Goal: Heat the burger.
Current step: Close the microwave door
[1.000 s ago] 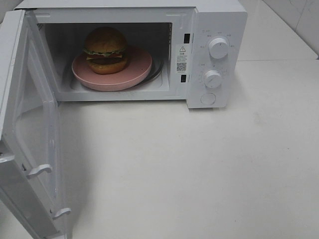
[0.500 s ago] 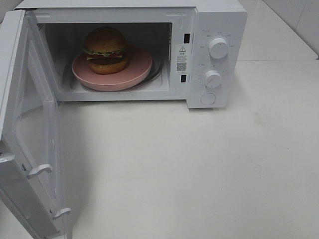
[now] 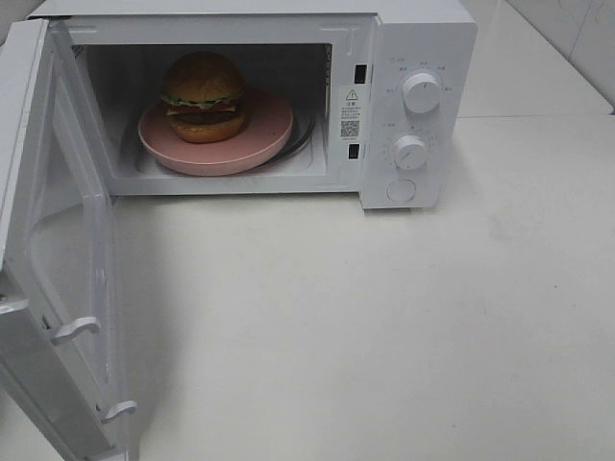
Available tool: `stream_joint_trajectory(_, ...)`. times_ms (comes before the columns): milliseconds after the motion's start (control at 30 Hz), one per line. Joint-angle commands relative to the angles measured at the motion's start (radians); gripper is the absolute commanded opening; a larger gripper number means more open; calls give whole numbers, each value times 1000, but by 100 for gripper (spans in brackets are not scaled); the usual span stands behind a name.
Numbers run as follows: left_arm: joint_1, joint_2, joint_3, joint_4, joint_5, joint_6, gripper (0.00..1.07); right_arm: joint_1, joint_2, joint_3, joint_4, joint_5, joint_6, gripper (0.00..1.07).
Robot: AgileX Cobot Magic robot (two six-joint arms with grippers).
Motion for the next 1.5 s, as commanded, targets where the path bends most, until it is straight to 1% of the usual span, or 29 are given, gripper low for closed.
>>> stream_joint_trajectory(33, 3, 20, 2, 39, -26, -43, 0, -2, -27, 1, 0, -6, 13, 75)
stream_joint_trajectory(100, 3, 74, 2, 136, -105, -149, 0, -2, -27, 1, 0, -6, 13, 75)
stream_joint_trajectory(133, 3, 74, 2, 136, -105, -149, 0, -2, -27, 1, 0, -6, 13, 75)
stream_joint_trajectory(167, 3, 89, 2, 172, -133, -186, 0, -2, -27, 1, 0, -6, 13, 75)
stream_joint_trajectory(200, 3, 117, 2, 263, -181, -248, 0, -2, -27, 1, 0, -6, 13, 75)
stream_joint_trajectory(233, 3, 117, 2, 263, -181, -248, 0, -2, -27, 1, 0, -6, 13, 75)
stream_joint_trajectory(267, 3, 134, 2, 317, -206, -280, 0, -2, -27, 1, 0, -6, 13, 75)
stream_joint_trajectory(300, 3, 169, 2, 423, -262, -339, 0, -2, -27, 1, 0, -6, 13, 75)
stream_joint_trajectory(333, 3, 169, 2, 423, -262, -339, 0, -2, -27, 1, 0, -6, 13, 75)
stream_joint_trajectory(367, 3, 195, 2, 522, -306, -389, 0, -2, -27, 1, 0, -6, 13, 75)
stream_joint_trajectory(400, 3, 195, 2, 522, -306, -389, 0, -2, -27, 1, 0, -6, 13, 75)
stream_joint_trajectory(433, 3, 207, 2, 571, -326, -422, 0, -2, -27, 1, 0, -6, 13, 75)
stream_joint_trajectory(467, 3, 226, 2, 672, -364, -482, 0, -2, -27, 1, 0, -6, 13, 75)
stream_joint_trajectory(500, 3, 226, 2, 672, -364, -482, 0, -2, -27, 1, 0, -6, 13, 75)
stream_joint_trajectory(533, 3, 245, 2, 744, -401, -517, 0, -2, -27, 1, 0, -6, 13, 75)
stream_joint_trajectory(633, 3, 270, 2, 793, -459, -526, 0, -2, -27, 1, 0, -6, 13, 75)
stream_joint_trajectory(867, 3, 351, 1, 793, -549, -523, 0, -2, -27, 1, 0, -6, 13, 75)
stream_joint_trajectory(900, 3, 381, 1, 793, -603, -507, 0, -2, -27, 1, 0, -6, 13, 75)
stream_joint_trajectory(967, 3, 393, 1, 793, -633, -494, 0, -2, -27, 1, 0, -6, 13, 75)
stream_joint_trajectory(1000, 3, 421, 0, 793, -700, -467, 0, -2, -27, 1, 0, -6, 13, 75)
stream_joint_trajectory(1033, 3, 421, 0, 793, -700, -467, 0, -2, -27, 1, 0, -6, 13, 75)
stream_joint_trajectory(1067, 3, 441, -1, 790, -722, -452, 0, -2, -27, 1, 0, -6, 13, 75)
stream_joint_trajectory(1200, 0, 467, -22, 791, -717, -455, 0, -2, -27, 1, 0, -6, 13, 75)
stream_joint_trajectory(1300, -29, 492, -50, 784, -703, -455, 0, -2, -27, 1, 0, -6, 13, 75)
stream_joint_trajectory(1333, -67, 515, -75, 775, -683, -453, 0, -2, -27, 1, 0, -6, 13, 75)
stream_joint_trajectory(1400, -83, 527, -89, 772, -673, -451, 0, -2, -27, 1, 0, -6, 13, 75)
stream_joint_trajectory(1433, -120, 545, -113, 759, -641, -447, 0, -2, -27, 1, 0, -6, 13, 75)
stream_joint_trajectory(1467, -136, 555, -125, 743, -630, -446, 0, -2, -27, 1, 0, -6, 13, 75)
stream_joint_trajectory(1500, -136, 555, -125, 743, -630, -446, 0, -2, -27, 1, 0, -6, 13, 75)
